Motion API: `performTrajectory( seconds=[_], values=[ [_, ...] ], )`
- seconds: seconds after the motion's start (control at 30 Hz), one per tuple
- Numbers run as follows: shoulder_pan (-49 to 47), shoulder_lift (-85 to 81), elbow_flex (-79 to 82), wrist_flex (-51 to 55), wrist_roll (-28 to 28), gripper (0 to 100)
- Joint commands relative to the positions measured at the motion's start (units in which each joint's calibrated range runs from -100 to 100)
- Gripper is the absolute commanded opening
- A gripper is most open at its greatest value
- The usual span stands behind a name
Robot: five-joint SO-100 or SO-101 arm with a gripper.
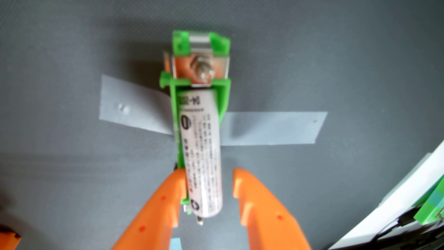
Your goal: Insert Battery
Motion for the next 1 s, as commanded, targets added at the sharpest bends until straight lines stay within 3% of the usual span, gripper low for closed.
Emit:
performTrajectory(
  seconds=[0.0,0.7,0.97],
  values=[
    [0.5,-1.1,-0.9,0.2,0.2,12],
    [-0.8,-1.1,-1.4,0.5,0.3,12],
    [-0.9,-1.1,-9.9,10.2,0.2,11]
  ],
)
